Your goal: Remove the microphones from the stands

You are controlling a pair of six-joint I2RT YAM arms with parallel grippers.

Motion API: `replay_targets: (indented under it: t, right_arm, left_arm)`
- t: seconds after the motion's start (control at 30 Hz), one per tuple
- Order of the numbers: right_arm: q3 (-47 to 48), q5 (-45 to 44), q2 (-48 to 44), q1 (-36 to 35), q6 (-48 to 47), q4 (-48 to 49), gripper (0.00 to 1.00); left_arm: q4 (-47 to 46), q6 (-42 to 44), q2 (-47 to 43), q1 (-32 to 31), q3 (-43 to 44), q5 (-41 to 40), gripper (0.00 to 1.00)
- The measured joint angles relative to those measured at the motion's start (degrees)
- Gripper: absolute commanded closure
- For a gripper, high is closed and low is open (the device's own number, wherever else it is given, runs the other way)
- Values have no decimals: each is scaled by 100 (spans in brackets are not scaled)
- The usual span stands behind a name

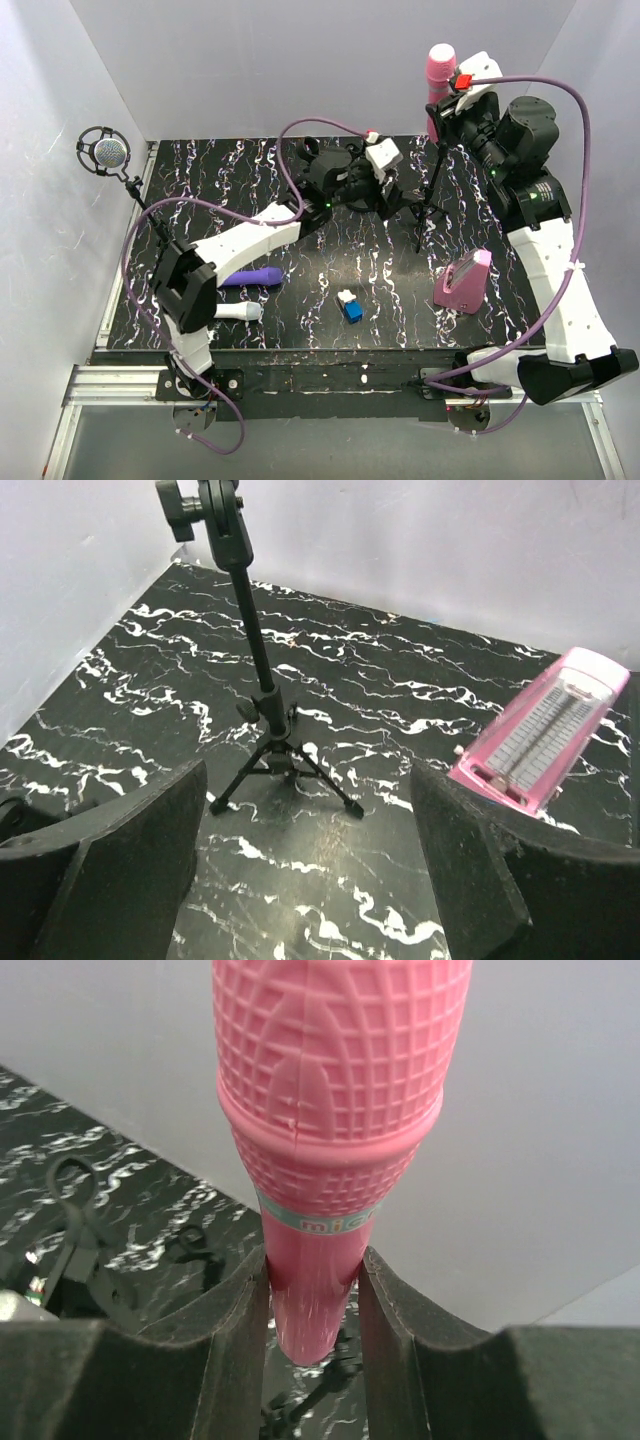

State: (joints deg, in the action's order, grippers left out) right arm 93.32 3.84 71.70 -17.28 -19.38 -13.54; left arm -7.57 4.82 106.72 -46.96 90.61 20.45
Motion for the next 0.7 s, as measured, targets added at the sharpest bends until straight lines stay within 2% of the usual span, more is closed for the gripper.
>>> replay_targets:
  t: [0.17, 0.33, 0.57, 0.7]
  right_arm:
    - [-81, 846, -114, 4, 426, -387, 99]
    - [-101, 2214, -146, 15, 748, -704, 99]
    - [-70, 3703, 240, 439, 1786, -343, 99]
    - [-70, 4251, 505, 518, 2391, -24, 99]
  left_arm:
    - [262, 168, -883, 122, -286, -2, 16]
    - [431, -59, -1585, 417, 15, 299, 13]
    - [802, -302, -1504, 608, 671, 1143, 17]
    - [957, -522, -1191, 745, 966, 1574, 26]
